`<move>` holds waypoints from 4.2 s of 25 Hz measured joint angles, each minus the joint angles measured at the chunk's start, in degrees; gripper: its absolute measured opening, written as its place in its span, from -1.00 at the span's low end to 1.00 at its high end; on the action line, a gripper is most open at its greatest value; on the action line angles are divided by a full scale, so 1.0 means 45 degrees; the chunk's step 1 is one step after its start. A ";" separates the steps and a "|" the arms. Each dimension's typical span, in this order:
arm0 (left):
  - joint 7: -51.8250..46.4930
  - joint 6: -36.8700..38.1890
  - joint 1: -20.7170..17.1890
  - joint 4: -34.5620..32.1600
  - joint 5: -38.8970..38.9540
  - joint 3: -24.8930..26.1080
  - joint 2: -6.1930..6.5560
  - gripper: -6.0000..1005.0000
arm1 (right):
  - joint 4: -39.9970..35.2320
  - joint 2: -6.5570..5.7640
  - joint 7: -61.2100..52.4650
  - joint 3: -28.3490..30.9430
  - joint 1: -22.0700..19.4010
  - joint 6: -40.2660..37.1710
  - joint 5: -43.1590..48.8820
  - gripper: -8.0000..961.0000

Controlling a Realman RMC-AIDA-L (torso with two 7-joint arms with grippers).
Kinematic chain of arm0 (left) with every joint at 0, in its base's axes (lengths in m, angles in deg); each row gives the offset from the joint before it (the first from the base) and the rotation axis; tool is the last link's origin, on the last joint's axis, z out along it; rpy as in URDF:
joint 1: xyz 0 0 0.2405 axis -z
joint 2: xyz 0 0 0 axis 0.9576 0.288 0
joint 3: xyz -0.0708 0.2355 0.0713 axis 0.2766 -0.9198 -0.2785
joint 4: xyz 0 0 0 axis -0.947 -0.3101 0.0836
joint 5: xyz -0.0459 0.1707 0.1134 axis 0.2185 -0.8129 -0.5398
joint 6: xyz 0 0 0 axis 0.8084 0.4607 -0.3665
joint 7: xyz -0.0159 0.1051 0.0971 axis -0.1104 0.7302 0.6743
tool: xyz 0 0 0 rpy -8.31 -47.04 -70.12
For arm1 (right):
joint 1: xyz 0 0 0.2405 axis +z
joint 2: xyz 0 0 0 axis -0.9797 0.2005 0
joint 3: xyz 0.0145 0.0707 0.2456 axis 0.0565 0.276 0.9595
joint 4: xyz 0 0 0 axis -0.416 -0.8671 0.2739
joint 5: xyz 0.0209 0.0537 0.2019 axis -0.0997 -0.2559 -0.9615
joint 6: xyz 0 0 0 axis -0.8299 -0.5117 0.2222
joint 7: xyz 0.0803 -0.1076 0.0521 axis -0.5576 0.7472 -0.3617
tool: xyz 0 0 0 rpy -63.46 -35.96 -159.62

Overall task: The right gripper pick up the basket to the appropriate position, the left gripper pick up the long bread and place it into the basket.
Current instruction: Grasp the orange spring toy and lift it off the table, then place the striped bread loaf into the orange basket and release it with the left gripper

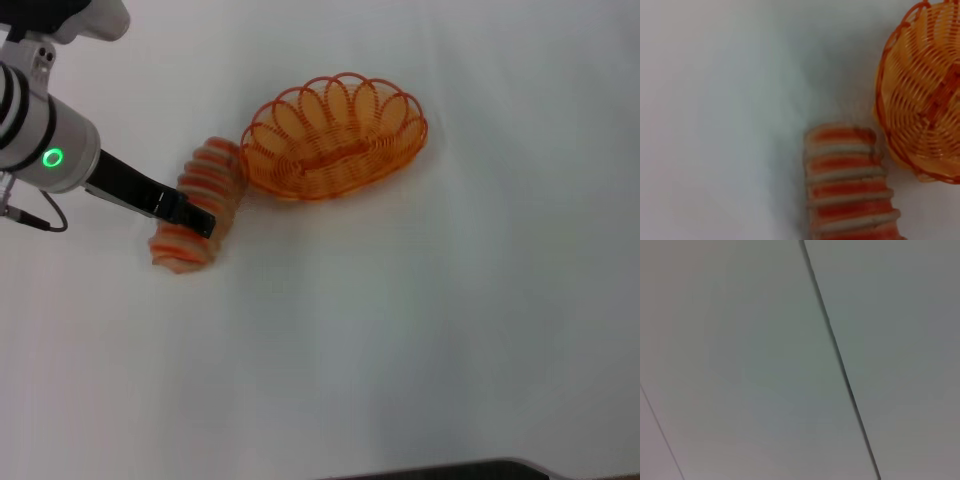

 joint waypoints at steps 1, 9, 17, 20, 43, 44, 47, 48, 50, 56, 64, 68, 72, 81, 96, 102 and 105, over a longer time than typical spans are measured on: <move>-0.0005 0.0010 0.0002 0.0016 0.0099 -0.0002 -0.0006 0.62 | 0.0000 0.0002 0.0000 -0.0003 0.0000 0.0000 0.0002 0.75; -0.0020 -0.0075 0.0026 0.0350 0.0334 -0.0026 0.0020 0.56 | 0.0000 0.0016 -0.0001 -0.0017 -0.0021 -0.0079 0.0007 0.75; -0.0022 -0.0517 0.0012 0.0582 0.0260 -0.0469 0.0016 0.50 | 0.0003 0.0014 0.0000 -0.0026 -0.0041 -0.0125 0.0017 0.75; -0.0021 -0.0685 0.0021 0.0675 0.0253 -0.0716 0.0025 0.48 | 0.0004 0.0013 -0.0001 -0.0031 -0.0055 -0.0130 0.0021 0.75; 0.0015 -0.1717 -0.0063 0.0803 -0.0420 -0.0174 0.0104 0.25 | 0.0004 0.0014 0.0009 -0.0013 0.0090 -0.0032 -0.0035 0.75; 0.0021 -0.1720 -0.0064 0.0732 -0.0432 -0.0092 0.0123 0.23 | 0.0004 0.0013 0.0010 -0.0014 0.0092 -0.0027 -0.0037 0.75; 0.0051 -0.1765 -0.0051 0.0560 -0.0661 0.0206 0.0175 0.17 | 0.0004 0.0013 0.0025 -0.0015 0.0108 -0.0028 -0.0042 0.75; 0.0088 -0.1803 -0.0012 0.0509 -0.0868 0.0417 0.0186 0.15 | 0.0004 0.0013 0.0035 -0.0014 0.0110 -0.0027 -0.0043 0.75; 0.0175 -0.1849 0.0078 0.0480 -0.1244 0.0732 0.0203 0.11 | 0.0004 0.0013 0.0048 -0.0014 0.0119 -0.0027 -0.0045 0.75; 0.1085 -0.1977 0.0138 0.0178 -0.1382 0.1326 0.0218 -0.04 | 0.0004 0.0012 0.0050 0.0046 0.0147 -0.0059 -0.0053 0.75; 0.3978 -0.1382 0.0333 -0.0930 0.0119 0.1500 0.0124 -0.14 | 0.0004 -0.0060 0.0032 0.0081 0.0156 -0.0134 -0.0070 0.75; 0.5770 -0.0849 0.0715 -0.1230 0.1406 0.1584 0.0160 -0.17 | 0.0004 -0.0079 0.0034 0.0037 0.0120 -0.0133 -0.0051 0.75; 0.7202 -0.0428 0.1132 -0.1268 0.2181 0.1574 0.0132 -0.25 | 0.0004 -0.0118 0.0038 0.0021 0.0060 -0.0149 -0.0038 0.75; 0.9247 -0.0518 0.1773 -0.0166 0.3047 0.0964 0.0095 -0.40 | 0.0012 -0.0136 0.0096 0.0044 -0.0115 -0.0522 0.0020 0.75; 0.9305 -0.2807 0.1811 0.1288 0.3596 -0.0597 0.0005 -0.55 | 0.0105 0.0013 0.0070 -0.0034 -0.0138 -0.0600 0.0107 0.75; 0.9213 -0.3383 0.1651 0.1480 0.3762 -0.0872 -0.0003 -0.50 | 0.0087 0.0007 0.0027 -0.0033 -0.0138 -0.0585 0.0106 0.75; 0.9217 -0.3373 0.1580 0.1513 0.3717 -0.1281 0.0007 -0.45 | 0.0071 0.0004 0.0026 -0.0032 -0.0137 -0.0565 0.0106 0.75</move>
